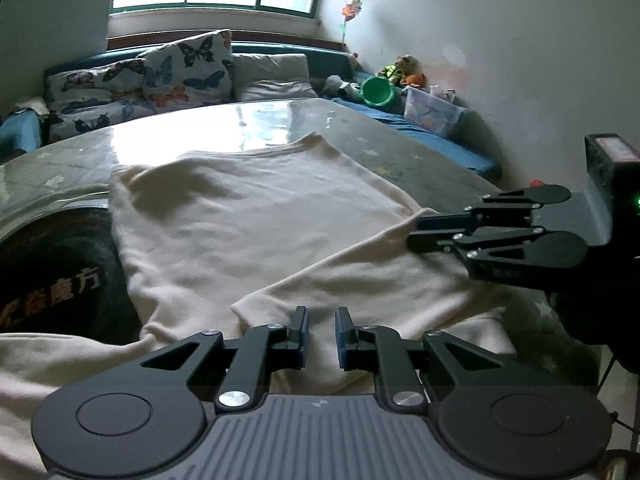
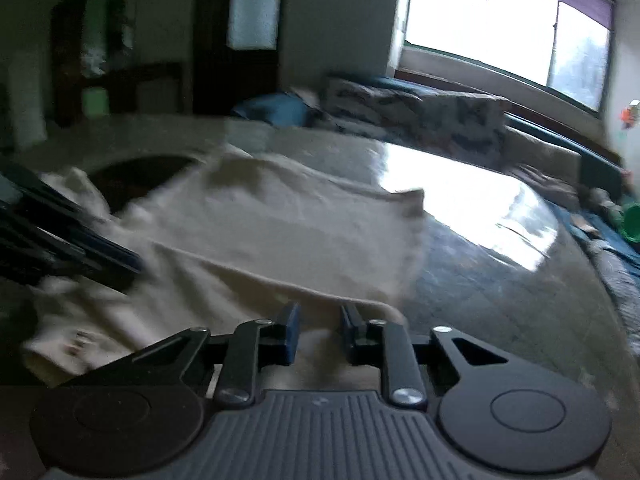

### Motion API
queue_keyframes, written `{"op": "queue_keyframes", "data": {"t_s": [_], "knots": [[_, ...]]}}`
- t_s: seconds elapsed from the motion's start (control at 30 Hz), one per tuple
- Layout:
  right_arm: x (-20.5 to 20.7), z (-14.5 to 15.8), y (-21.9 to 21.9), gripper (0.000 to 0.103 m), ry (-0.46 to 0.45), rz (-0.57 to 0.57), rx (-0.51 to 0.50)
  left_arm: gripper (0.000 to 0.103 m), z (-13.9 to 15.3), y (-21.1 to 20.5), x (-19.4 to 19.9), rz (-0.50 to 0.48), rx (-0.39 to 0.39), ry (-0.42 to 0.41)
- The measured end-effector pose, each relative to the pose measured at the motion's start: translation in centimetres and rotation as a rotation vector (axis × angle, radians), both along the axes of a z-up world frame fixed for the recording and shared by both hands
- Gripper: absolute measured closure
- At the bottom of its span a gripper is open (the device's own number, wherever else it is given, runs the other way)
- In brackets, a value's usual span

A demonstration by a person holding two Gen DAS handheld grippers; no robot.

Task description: Fold clothes

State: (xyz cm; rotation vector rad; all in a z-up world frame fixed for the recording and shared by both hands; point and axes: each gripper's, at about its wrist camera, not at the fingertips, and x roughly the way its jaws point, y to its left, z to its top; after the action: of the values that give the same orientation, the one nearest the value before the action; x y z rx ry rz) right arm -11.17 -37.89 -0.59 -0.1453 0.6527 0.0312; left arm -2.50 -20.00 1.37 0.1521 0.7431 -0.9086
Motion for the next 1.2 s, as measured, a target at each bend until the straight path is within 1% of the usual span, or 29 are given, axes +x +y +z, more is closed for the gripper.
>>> {"op": "queue_keyframes", "data": {"t_s": [0.1, 0.13, 0.2, 0.33, 0.43, 0.5, 0.57, 0.63, 0.67, 0.73, 0.83, 0.93, 1.1, 1.2], "knots": [[-0.1, -0.2, -0.6, 0.094, -0.001, -0.033, -0.017, 0.087, -0.1, 0.4, 0.2, 0.005, -0.013, 0.008], [-0.3, -0.2, -0.7, 0.094, -0.004, -0.046, -0.036, 0.087, -0.1, 0.5, 0.3, 0.006, -0.017, 0.010], [-0.6, -0.4, -0.8, 0.094, -0.011, -0.049, -0.038, 0.087, -0.4, 0.5, 0.3, 0.002, -0.022, 0.011], [-1.6, 0.4, 0.2, 0.092, -0.038, 0.004, -0.014, 0.087, -0.2, 0.5, 0.1, -0.001, -0.019, 0.005], [-2.2, 0.7, 1.0, 0.091, -0.024, 0.050, 0.021, 0.085, 0.0, 0.7, 0.1, -0.004, -0.015, 0.000], [-2.2, 0.1, 1.4, 0.088, 0.009, 0.069, 0.039, 0.085, -0.3, 0.9, 0.0, -0.002, -0.011, 0.000], [-2.5, -0.1, 2.0, 0.087, -0.001, 0.076, 0.020, 0.084, -0.3, 1.2, -0.1, 0.003, -0.015, 0.003], [-2.6, 0.3, 2.7, 0.084, -0.012, 0.090, 0.007, 0.080, 0.0, 1.5, -0.4, 0.009, -0.021, 0.003], [-2.7, 0.6, 2.9, 0.080, -0.015, 0.103, 0.014, 0.079, 0.1, 1.7, -0.5, 0.013, -0.023, 0.001], [-2.6, 0.9, 3.6, 0.077, -0.011, 0.137, 0.035, 0.077, 0.4, 2.3, -0.6, 0.028, -0.023, -0.007], [-2.1, 0.4, 4.5, 0.077, 0.022, 0.180, 0.045, 0.077, 0.9, 3.3, 0.0, 0.073, -0.025, -0.005], [-2.1, 0.0, 5.0, 0.076, 0.015, 0.184, 0.032, 0.077, 1.7, 3.8, 1.8, 0.142, -0.026, -0.010], [-2.3, 0.0, 4.7, 0.073, 0.018, 0.172, 0.056, 0.077, 2.9, 3.6, 6.9, 0.281, -0.031, -0.024], [-2.2, 0.0, 4.6, 0.072, 0.019, 0.169, 0.066, 0.077, 3.1, 3.1, 10.5, 0.355, -0.038, -0.007]]}}
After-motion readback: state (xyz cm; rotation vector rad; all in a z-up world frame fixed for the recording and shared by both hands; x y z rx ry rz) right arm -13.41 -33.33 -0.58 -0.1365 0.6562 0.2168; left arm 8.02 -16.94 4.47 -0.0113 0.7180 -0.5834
